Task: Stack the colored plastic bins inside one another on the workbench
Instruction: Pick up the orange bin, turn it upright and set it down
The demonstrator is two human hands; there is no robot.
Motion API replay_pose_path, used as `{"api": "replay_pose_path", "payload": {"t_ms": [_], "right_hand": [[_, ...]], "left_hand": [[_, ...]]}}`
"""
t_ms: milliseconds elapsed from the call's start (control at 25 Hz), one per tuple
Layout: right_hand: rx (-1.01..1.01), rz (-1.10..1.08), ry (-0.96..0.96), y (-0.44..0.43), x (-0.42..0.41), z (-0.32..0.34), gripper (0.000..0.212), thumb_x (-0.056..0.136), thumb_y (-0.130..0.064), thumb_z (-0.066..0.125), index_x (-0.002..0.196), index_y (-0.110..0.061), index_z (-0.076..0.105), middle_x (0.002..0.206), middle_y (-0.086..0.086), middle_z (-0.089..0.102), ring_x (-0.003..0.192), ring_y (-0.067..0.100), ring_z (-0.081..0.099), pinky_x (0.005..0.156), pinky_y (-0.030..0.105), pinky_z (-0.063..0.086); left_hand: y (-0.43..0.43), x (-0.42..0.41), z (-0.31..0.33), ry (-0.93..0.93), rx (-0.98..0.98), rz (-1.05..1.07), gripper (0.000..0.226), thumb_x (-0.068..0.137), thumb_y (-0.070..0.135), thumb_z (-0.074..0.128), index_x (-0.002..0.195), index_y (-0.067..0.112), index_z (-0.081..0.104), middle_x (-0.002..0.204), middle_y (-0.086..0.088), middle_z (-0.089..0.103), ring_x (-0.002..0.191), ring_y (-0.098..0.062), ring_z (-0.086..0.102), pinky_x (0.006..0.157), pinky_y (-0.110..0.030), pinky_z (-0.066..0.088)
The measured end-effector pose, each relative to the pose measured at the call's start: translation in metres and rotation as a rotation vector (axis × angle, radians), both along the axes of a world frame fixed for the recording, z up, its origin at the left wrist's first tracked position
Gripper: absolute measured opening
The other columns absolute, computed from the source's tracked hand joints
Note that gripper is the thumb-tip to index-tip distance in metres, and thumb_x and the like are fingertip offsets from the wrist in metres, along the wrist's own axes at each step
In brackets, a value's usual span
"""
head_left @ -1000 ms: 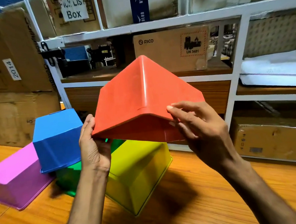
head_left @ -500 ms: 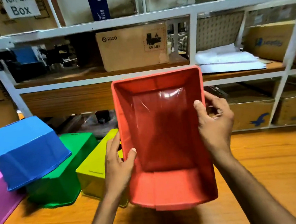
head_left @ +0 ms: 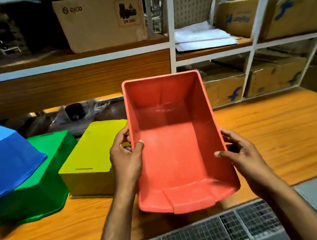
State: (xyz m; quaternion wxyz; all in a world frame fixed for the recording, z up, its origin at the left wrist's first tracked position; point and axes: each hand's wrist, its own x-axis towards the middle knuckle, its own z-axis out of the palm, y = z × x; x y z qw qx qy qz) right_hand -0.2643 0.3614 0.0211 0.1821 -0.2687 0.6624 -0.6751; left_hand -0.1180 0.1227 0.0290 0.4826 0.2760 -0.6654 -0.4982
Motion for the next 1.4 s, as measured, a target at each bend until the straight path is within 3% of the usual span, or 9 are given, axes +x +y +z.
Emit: {"api": "replay_pose_path", "payload": {"t_ms": [200, 320, 480, 600, 760, 1000, 1160, 1320, 1400], "right_hand": [[0.03, -0.052, -0.104, 0.062, 0.02, 0.02, 0.065, 0.082, 0.002, 0.074, 0.129, -0.042, 0.066, 0.127, 0.018, 0.06, 0.097, 0.019, 0.056, 0.074, 0.036, 0.045], [0.014, -0.142, -0.099, 0.102, 0.029, 0.029, 0.064, 0.084, 0.008, 0.072, 0.131, -0.035, 0.065, 0.106, 0.011, 0.054, 0.077, 0.014, 0.054, 0.055, 0.02, 0.045], [0.019, -0.236, -0.048, 0.165, 0.037, 0.022, 0.067, 0.08, 0.016, 0.073, 0.132, -0.024, 0.062, 0.101, 0.001, 0.051, 0.065, 0.004, 0.046, 0.056, 0.013, 0.044], [0.045, -0.299, 0.009, 0.215, 0.036, 0.016, 0.068, 0.079, 0.016, 0.075, 0.131, -0.026, 0.063, 0.102, -0.002, 0.052, 0.07, 0.007, 0.046, 0.067, 0.014, 0.046], [0.031, -0.367, 0.023, 0.289, 0.021, 0.004, 0.069, 0.078, 0.017, 0.074, 0.131, -0.027, 0.064, 0.105, -0.001, 0.053, 0.073, 0.009, 0.046, 0.074, 0.017, 0.047], [0.034, -0.665, -0.017, 0.41, -0.041, -0.023, 0.062, 0.083, 0.023, 0.054, 0.118, -0.026, 0.067, 0.102, -0.001, 0.058, 0.067, 0.003, 0.05, 0.063, 0.013, 0.049], [-0.01, -0.77, -0.207, 0.469, -0.087, -0.037, 0.055, 0.084, 0.019, 0.05, 0.112, -0.023, 0.07, 0.097, 0.007, 0.071, 0.057, 0.009, 0.062, 0.051, 0.024, 0.054], [0.018, -0.723, -0.334, 0.501, -0.154, -0.048, 0.053, 0.077, 0.018, 0.052, 0.108, -0.02, 0.073, 0.108, 0.015, 0.076, 0.072, 0.023, 0.067, 0.065, 0.035, 0.056], [0.053, -0.686, -0.377, 0.505, -0.19, -0.053, 0.053, 0.074, 0.018, 0.053, 0.107, -0.018, 0.074, 0.102, 0.017, 0.077, 0.07, 0.023, 0.067, 0.063, 0.033, 0.056]], "left_hand": [[0.036, -0.016, -0.029, -0.079, 0.117, -0.24, 0.04, 0.093, -0.003, 0.068, 0.131, 0.012, 0.064, 0.116, -0.001, 0.071, 0.09, 0.015, 0.066, 0.079, -0.006, 0.049], [0.066, -0.03, -0.046, -0.222, 0.118, -0.443, 0.054, 0.096, -0.002, 0.063, 0.143, 0.024, 0.058, 0.134, 0.01, 0.066, 0.114, 0.002, 0.065, 0.095, -0.02, 0.053], [0.119, -0.042, -0.046, -0.454, 0.169, -0.692, 0.074, 0.093, 0.0, 0.063, 0.145, 0.05, 0.047, 0.113, 0.002, 0.069, 0.09, -0.014, 0.068, 0.079, -0.042, 0.06], [0.171, -0.06, -0.044, -0.532, 0.22, -0.831, 0.078, 0.099, -0.001, 0.059, 0.14, 0.06, 0.034, 0.115, 0.009, 0.063, 0.091, -0.008, 0.069, 0.073, -0.03, 0.062], [0.254, -0.098, -0.058, -0.44, 0.315, -0.817, 0.072, 0.098, -0.002, 0.062, 0.15, 0.042, 0.039, 0.121, 0.003, 0.063, 0.105, -0.016, 0.067, 0.068, -0.02, 0.06], [0.375, -0.152, -0.05, -0.319, 0.459, -0.835, 0.039, 0.093, 0.007, 0.071, 0.125, 0.029, 0.07, 0.112, 0.007, 0.075, 0.098, -0.014, 0.075, 0.071, -0.025, 0.062], [0.434, -0.191, -0.03, -0.331, 0.389, -0.855, 0.044, 0.09, 0.015, 0.076, 0.129, 0.035, 0.068, 0.101, 0.001, 0.066, 0.089, -0.015, 0.071, 0.073, -0.035, 0.059], [0.478, -0.235, -0.008, -0.339, 0.152, -0.795, 0.054, 0.09, 0.035, 0.075, 0.141, 0.04, 0.058, 0.093, -0.003, 0.063, 0.091, -0.016, 0.071, 0.077, -0.03, 0.06], [0.493, -0.261, 0.001, -0.354, 0.002, -0.726, 0.059, 0.091, 0.043, 0.072, 0.146, 0.035, 0.054, 0.086, 0.001, 0.062, 0.091, -0.015, 0.071, 0.079, -0.031, 0.059]]}}
